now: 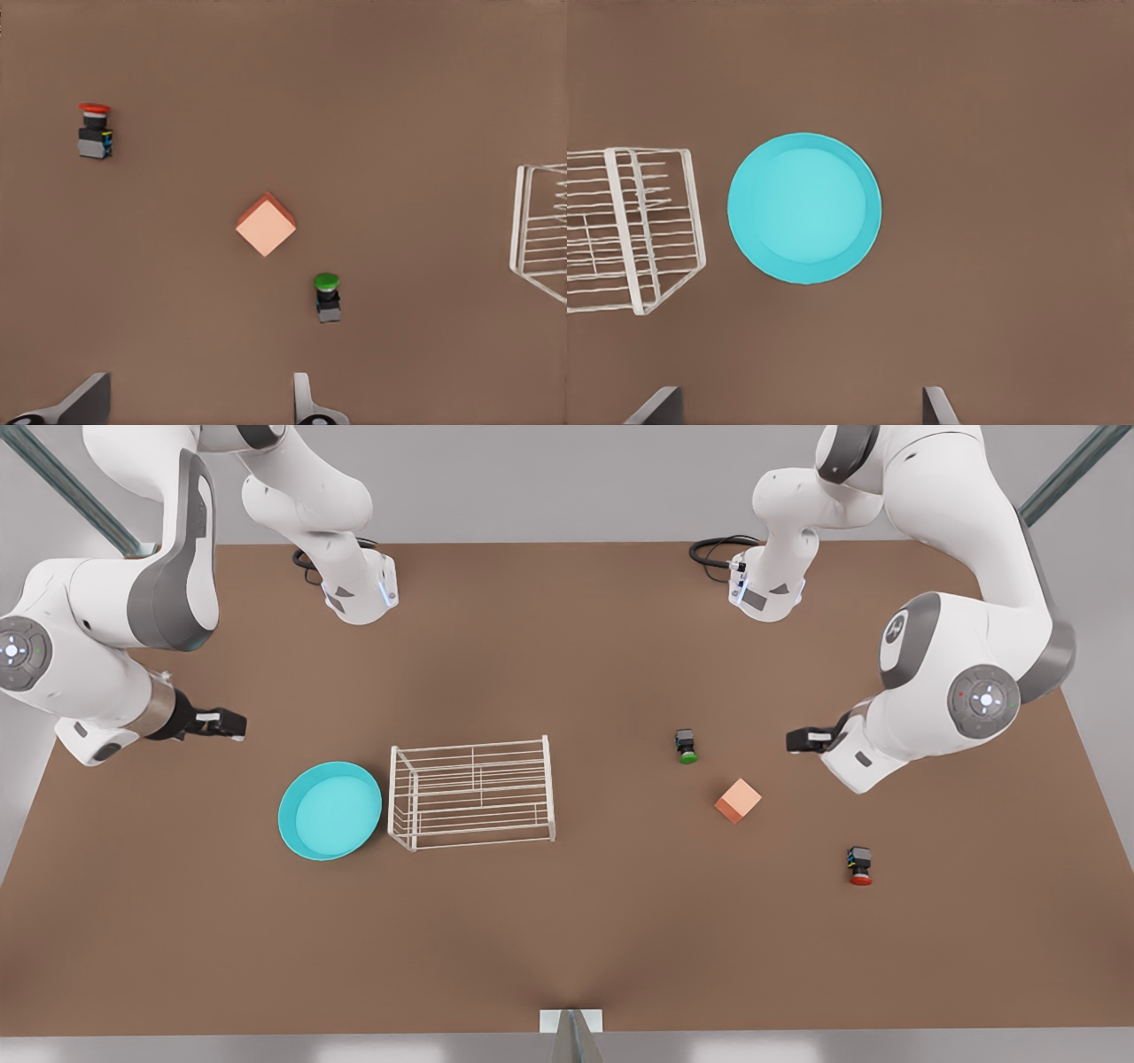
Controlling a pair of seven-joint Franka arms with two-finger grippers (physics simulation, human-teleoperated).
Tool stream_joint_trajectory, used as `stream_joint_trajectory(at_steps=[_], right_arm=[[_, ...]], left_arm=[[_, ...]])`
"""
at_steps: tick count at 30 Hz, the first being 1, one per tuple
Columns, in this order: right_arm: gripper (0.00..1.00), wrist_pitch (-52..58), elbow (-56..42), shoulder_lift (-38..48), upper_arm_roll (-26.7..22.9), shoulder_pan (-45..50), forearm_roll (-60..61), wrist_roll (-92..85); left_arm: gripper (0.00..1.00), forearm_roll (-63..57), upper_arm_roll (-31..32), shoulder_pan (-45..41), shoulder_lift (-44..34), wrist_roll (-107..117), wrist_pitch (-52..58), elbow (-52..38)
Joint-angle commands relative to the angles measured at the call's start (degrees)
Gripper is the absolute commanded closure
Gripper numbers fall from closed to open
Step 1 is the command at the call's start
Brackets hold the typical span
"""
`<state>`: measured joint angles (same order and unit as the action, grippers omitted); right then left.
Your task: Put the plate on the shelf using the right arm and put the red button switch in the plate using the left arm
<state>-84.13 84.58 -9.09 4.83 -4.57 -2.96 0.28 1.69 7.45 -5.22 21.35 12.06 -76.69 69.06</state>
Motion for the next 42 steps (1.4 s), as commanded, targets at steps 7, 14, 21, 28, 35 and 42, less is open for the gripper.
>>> stream_joint_trajectory(at_steps=[7, 14, 21, 28, 35, 42], right_arm=[[0.00, -13.7, 1.6, -15.3, 0.0, -4.7, 7.2, -1.8], [0.00, -34.2, 11.1, -22.6, 0.0, -9.2, 9.1, -8.0], [0.00, -46.0, 22.9, -20.4, 0.0, -10.5, 8.9, -9.3], [0.00, -50.1, 25.1, -23.4, 0.4, -10.4, 9.6, -9.2], [0.08, -50.4, 25.5, -24.8, 0.6, -10.3, 9.6, -9.3], [0.66, -49.8, 25.3, -24.7, 0.6, -10.4, 9.6, -10.7]], left_arm=[[0.00, 0.1, 0.3, 0.2, 0.0, 8.9, -1.0, 0.0], [0.00, 0.1, 0.3, 0.3, 0.0, 8.9, -0.9, 0.0], [0.00, 0.1, 0.3, 0.3, -0.1, 8.9, -0.9, 0.0], [0.00, 0.1, 0.3, 0.2, 0.0, 8.9, -0.8, 0.1], [0.00, 0.0, 0.3, 0.2, 0.0, 8.9, -0.9, 0.1], [0.00, 0.0, 0.3, 0.2, 0.0, 8.9, -0.9, 0.1]])
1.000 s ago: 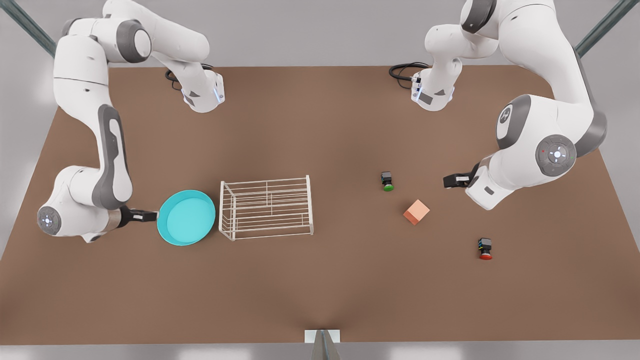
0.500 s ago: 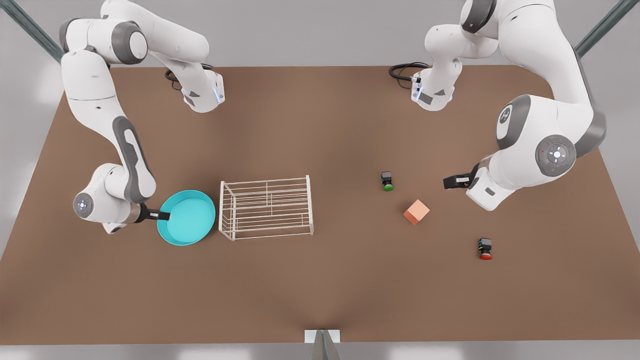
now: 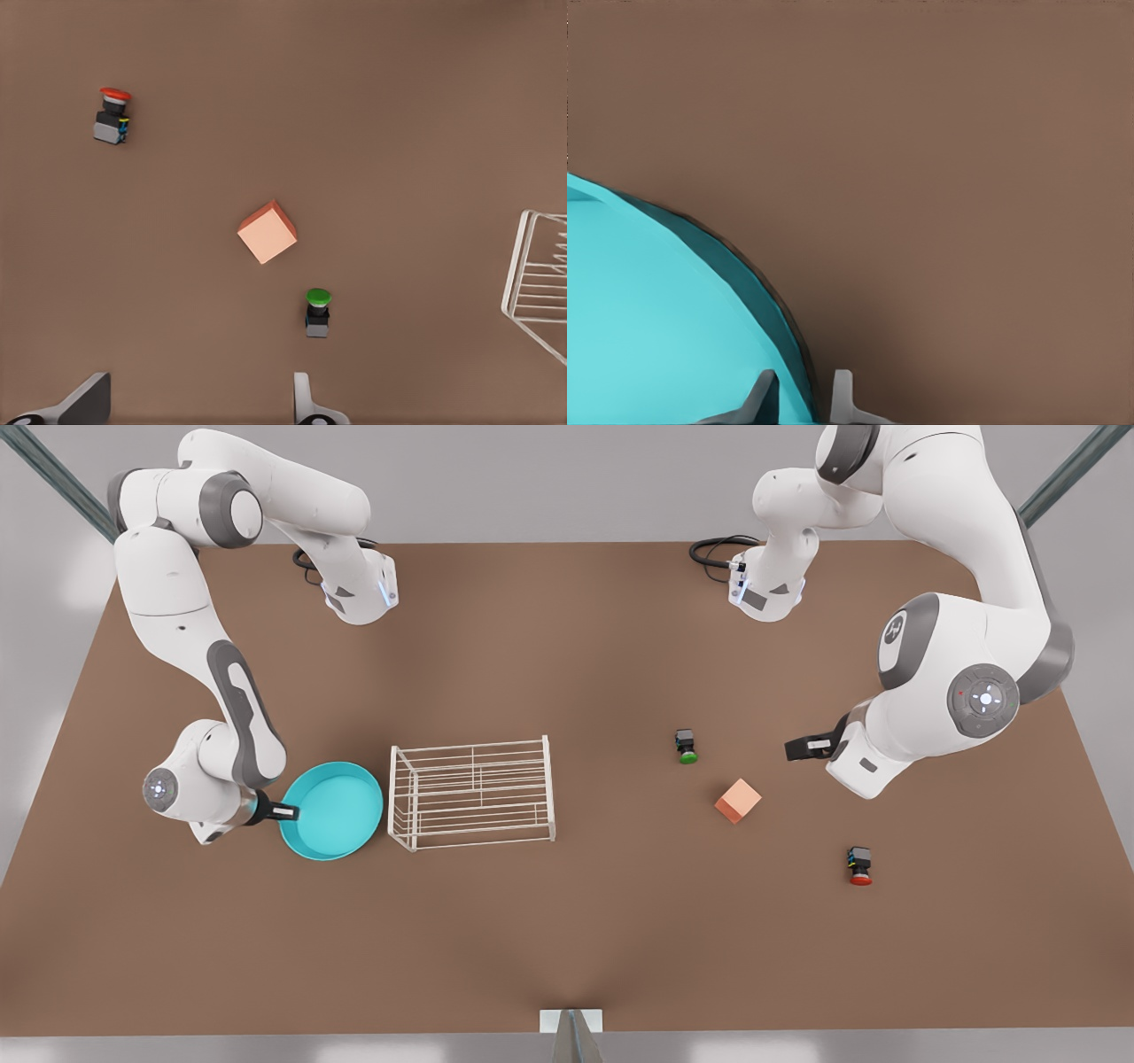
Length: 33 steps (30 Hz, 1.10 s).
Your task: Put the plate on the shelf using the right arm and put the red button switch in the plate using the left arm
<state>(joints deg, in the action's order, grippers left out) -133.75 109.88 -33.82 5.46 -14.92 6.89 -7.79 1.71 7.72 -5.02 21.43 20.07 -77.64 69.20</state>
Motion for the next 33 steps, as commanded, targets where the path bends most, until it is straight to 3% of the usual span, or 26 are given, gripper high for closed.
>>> stream_joint_trajectory(at_steps=[1, 12, 20, 29, 33], right_arm=[[0.79, -0.1, -0.2, 0.0, 0.0, 0.0, -0.2, -3.3], [0.79, 4.9, -3.2, 3.1, 0.0, -1.6, 0.8, -10.5], [0.79, 21.0, -20.7, 3.3, 0.5, -1.0, 8.3, -15.5], [0.79, 28.2, -32.4, 1.7, 9.2, 2.6, 17.4, -6.5], [0.79, 27.8, -35.7, -0.4, 10.1, 8.1, 17.3, -1.9]], left_arm=[[0.00, 0.0, 0.0, 0.0, -0.1, 0.8, 0.0, 0.0], [0.00, 0.0, 0.0, -0.3, -0.1, 0.8, 0.1, 0.0], [0.00, 0.0, 0.0, -0.3, -0.2, 0.9, 0.4, 0.0], [0.00, 0.0, 0.0, -0.3, -0.2, 1.0, 0.5, 0.0], [0.00, -0.1, 0.1, -0.3, -0.2, 1.0, 0.5, 0.0]])
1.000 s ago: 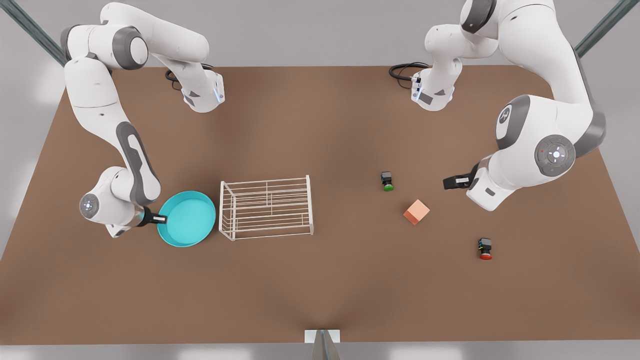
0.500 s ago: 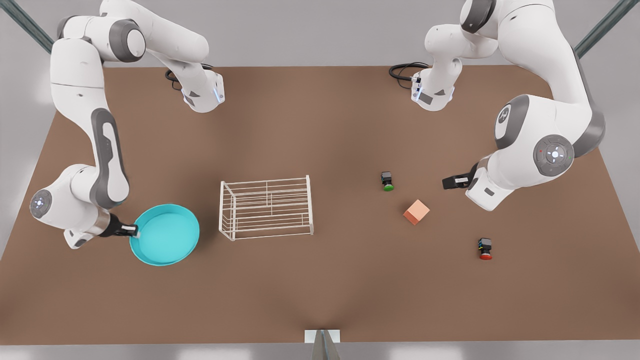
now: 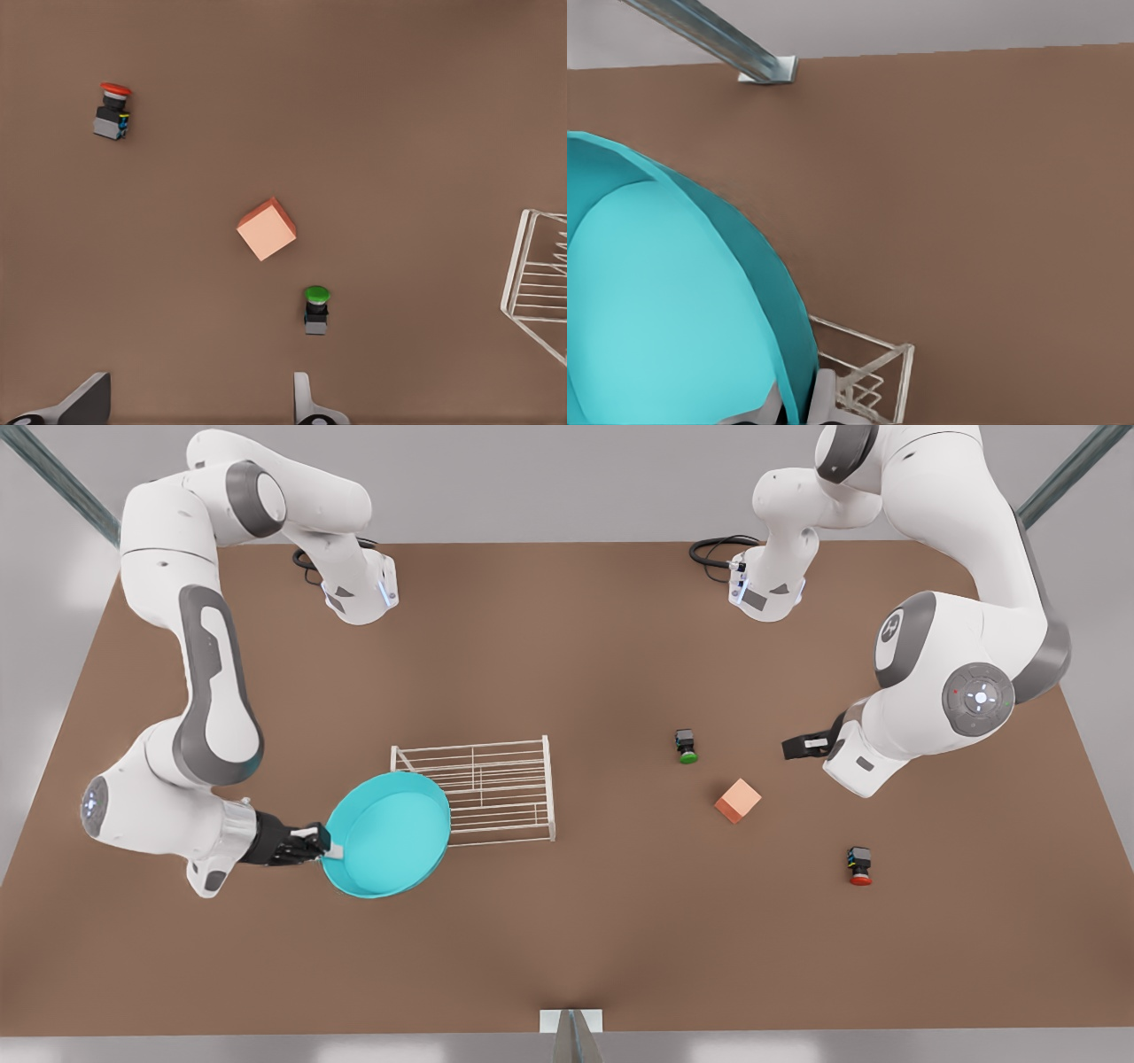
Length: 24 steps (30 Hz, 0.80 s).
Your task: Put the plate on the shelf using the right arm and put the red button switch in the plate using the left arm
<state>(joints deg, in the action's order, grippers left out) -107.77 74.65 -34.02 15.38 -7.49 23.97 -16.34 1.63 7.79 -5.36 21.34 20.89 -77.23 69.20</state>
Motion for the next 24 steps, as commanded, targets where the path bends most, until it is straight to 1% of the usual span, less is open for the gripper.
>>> stream_joint_trajectory(at_steps=[1, 6, 9, 11, 12, 13, 14, 16, 17, 18, 19, 22, 24], right_arm=[[0.79, 1.5, -0.6, -0.6, 0.2, 2.2, 0.3, 6.8], [0.79, 2.0, 2.9, -0.3, -0.1, 9.5, -1.8, 6.5], [0.79, 1.8, 6.8, 1.6, 0.0, 10.1, -6.0, 6.4], [0.79, 1.8, 7.9, 1.8, 0.0, 10.3, -7.4, 6.5], [0.79, 1.6, 8.2, 1.8, 0.0, 10.8, -8.6, 6.5], [0.79, 1.0, 8.2, 1.3, 0.0, 11.3, -8.7, 6.4], [0.79, -0.1, 8.2, 1.0, 0.0, 12.1, -8.7, 6.5], [0.79, -1.6, 8.2, -0.1, 0.0, 13.2, -8.6, 6.5], [0.79, -2.2, 8.2, -0.3, 0.0, 13.6, -8.6, 6.5], [0.79, -2.4, 8.2, -0.5, 0.0, 13.6, -8.6, 6.4], [0.79, -2.5, 8.2, -0.6, 0.0, 13.6, -8.6, 6.4], [0.79, -2.4, 8.7, -0.5, 0.0, 13.6, -8.7, 6.2], [0.79, -2.4, 8.6, -0.5, 0.0, 13.6, -8.7, 6.1]], left_arm=[[0.00, -0.1, 0.0, 0.1, -0.1, 0.2, 0.1, 0.0], [0.00, -0.1, 0.0, 0.0, -0.1, 0.2, 0.1, 0.1], [0.00, -0.1, -0.1, 0.4, 0.2, 0.2, -0.4, 0.1], [0.00, -4.8, -0.2, 0.4, 2.7, 0.0, -2.4, -0.3], [0.00, -5.2, -0.8, 1.8, 5.5, -1.1, -7.7, -0.3], [0.00, -5.3, -0.8, 5.1, 9.4, -10.9, -13.5, -0.3], [0.00, -9.1, -0.9, 6.7, 12.6, -18.5, -17.8, -0.3], [0.00, -10.5, -0.8, 10.5, 16.4, -30.1, -23.0, -0.1], [0.00, -10.6, -0.9, 11.3, 17.6, -34.6, -25.9, 0.4], [0.00, -11.0, -3.5, 11.3, 17.8, -38.3, -33.8, 4.1], [0.00, -10.7, -4.9, 11.4, 17.8, -42.2, -38.5, 7.4], [0.00, -7.2, -7.9, 11.6, 17.8, -55.2, -47.6, 15.5], [0.00, -7.3, -8.1, 11.6, 18.3, -58.5, -53.1, 17.4]])
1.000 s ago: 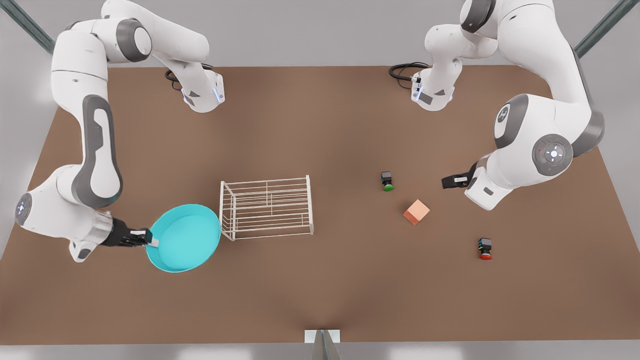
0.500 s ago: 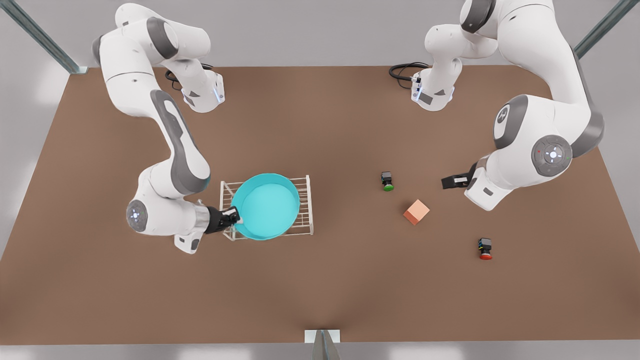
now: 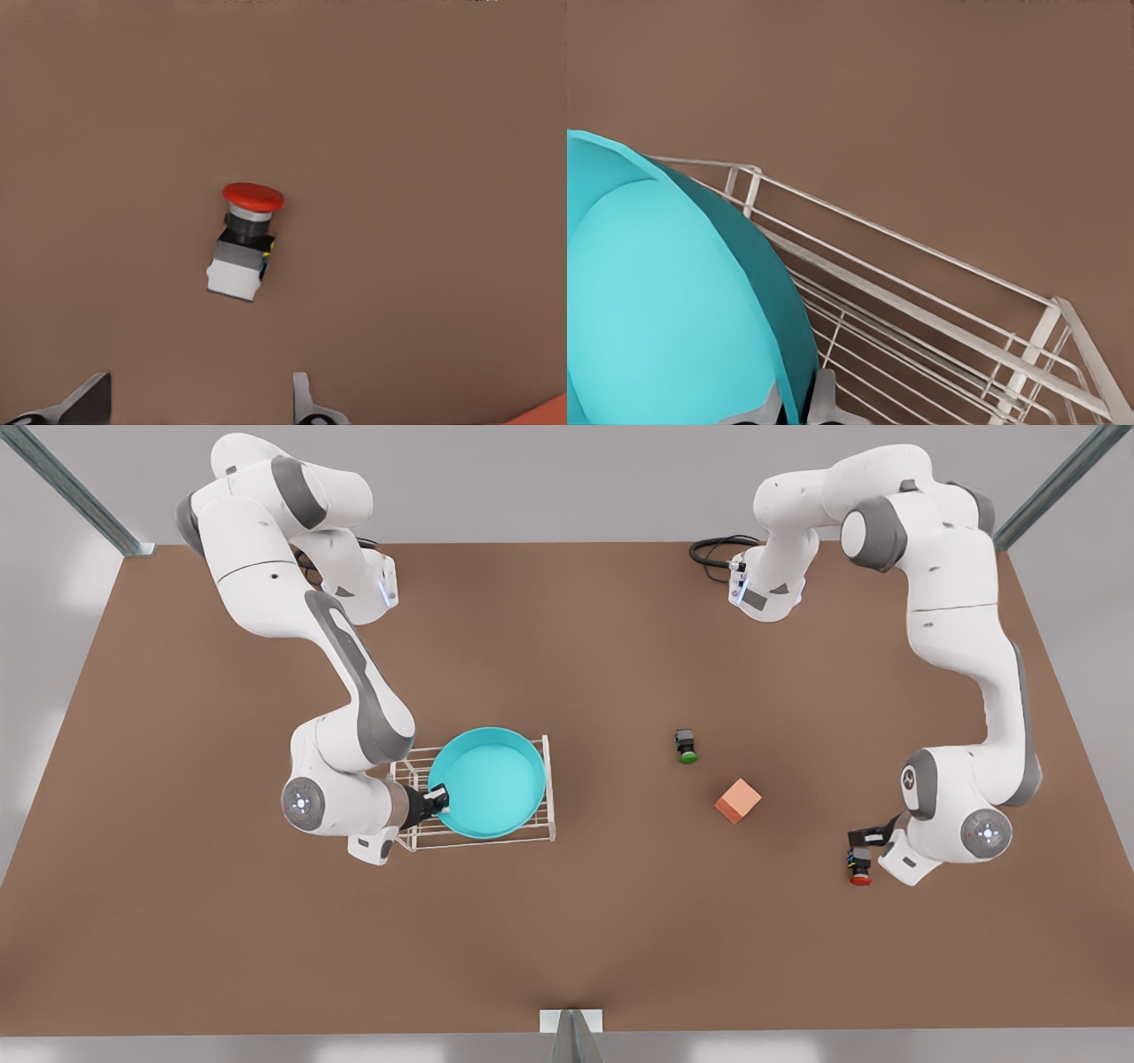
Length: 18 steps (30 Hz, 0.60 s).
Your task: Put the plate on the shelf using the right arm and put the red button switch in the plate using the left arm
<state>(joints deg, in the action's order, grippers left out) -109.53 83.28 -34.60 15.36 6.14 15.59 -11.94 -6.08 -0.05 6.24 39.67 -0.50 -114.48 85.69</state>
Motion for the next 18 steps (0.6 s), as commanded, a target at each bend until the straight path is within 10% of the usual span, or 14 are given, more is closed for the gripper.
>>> stream_joint_trajectory(at_steps=[1, 2, 18], right_arm=[[0.25, -0.6, 0.0, 0.1, 0.0, 0.0, -0.3, 1.7], [0.00, -0.5, 0.0, 0.2, 0.0, -0.2, -0.3, 1.7], [0.00, 18.2, -0.8, 17.5, -9.0, -16.8, -20.9, 1.3]], left_arm=[[0.00, 0.5, -0.2, -0.1, 0.5, -37.0, -17.6, 1.1], [0.00, 0.5, -0.2, -0.2, 1.1, -36.9, -20.5, 2.0], [0.00, 7.0, -2.0, -0.3, 5.2, -35.2, -23.8, 5.6]])
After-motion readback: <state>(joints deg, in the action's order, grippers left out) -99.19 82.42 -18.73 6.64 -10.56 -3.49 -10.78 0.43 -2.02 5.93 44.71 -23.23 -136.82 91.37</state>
